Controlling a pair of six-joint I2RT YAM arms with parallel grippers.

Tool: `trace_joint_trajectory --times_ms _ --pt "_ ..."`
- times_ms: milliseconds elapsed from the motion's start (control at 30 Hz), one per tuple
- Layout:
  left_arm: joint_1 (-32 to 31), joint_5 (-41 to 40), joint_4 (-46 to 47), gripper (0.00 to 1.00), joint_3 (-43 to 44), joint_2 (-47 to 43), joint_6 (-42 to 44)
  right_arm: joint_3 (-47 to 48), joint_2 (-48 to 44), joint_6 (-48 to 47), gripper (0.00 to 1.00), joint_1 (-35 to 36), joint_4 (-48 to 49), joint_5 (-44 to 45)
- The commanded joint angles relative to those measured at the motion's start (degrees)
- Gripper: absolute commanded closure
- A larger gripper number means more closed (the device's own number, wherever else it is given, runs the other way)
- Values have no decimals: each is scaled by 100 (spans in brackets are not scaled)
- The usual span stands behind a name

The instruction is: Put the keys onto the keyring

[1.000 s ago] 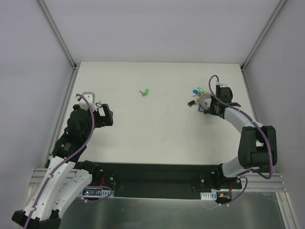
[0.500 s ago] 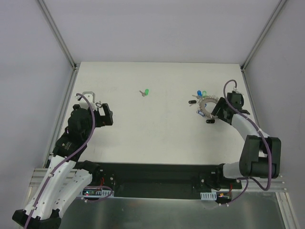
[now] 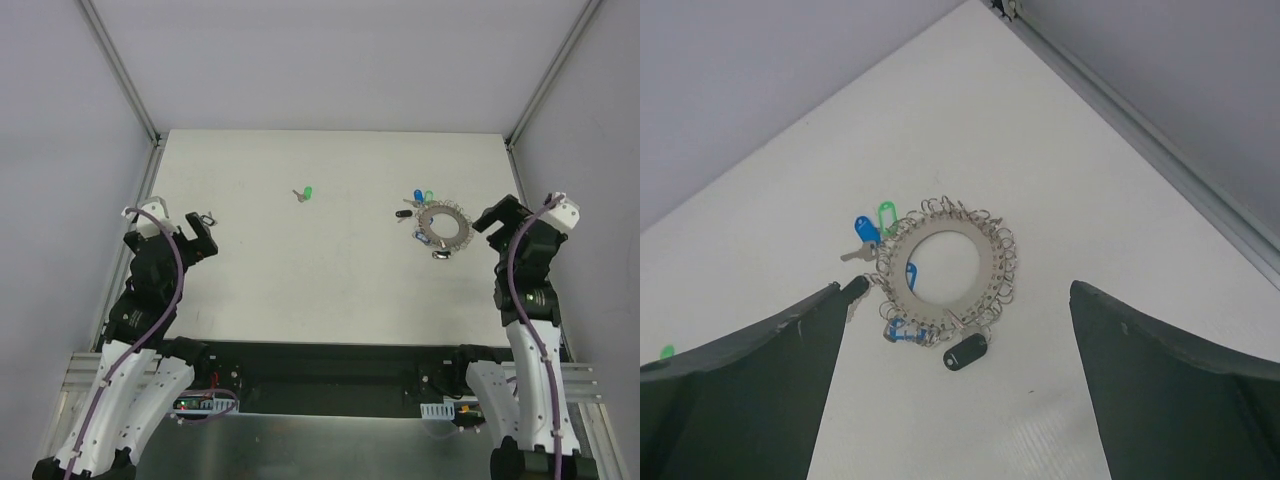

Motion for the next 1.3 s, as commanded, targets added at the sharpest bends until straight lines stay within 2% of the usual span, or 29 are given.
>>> trace_joint_trajectory --times_ms 0,233,400,533,633,867,1033,1267 --pt "92 -602 208 1 -20 -411 -225 147 -876 59 4 -23 -377 243" --pt "100 -805 726 1 -380 -1578 -243 244 -2186 -170 4 56 -755 138" --pt "109 -471 1008 1 -653 -2186 232 261 -2468 -205 4 284 -851 -30" --pt "109 -357 1044 1 -741 -2468 355 603 -2486 -284 4 478 -1361 391" --pt "118 -286 1044 1 -785 -2503 364 718 -2635 -617 4 645 -1739 515" --pt "118 -242 1044 1 -794 -2398 408 314 -3294 -1003 4 1198 -1968 1165" --pt "118 -198 1052 1 -803 -2301 408 323 -3400 -1067 4 1401 -2627 1568" --pt "118 -268 1079 1 -855 -2222 417 -344 -4111 -1111 4 1700 -2294 1921"
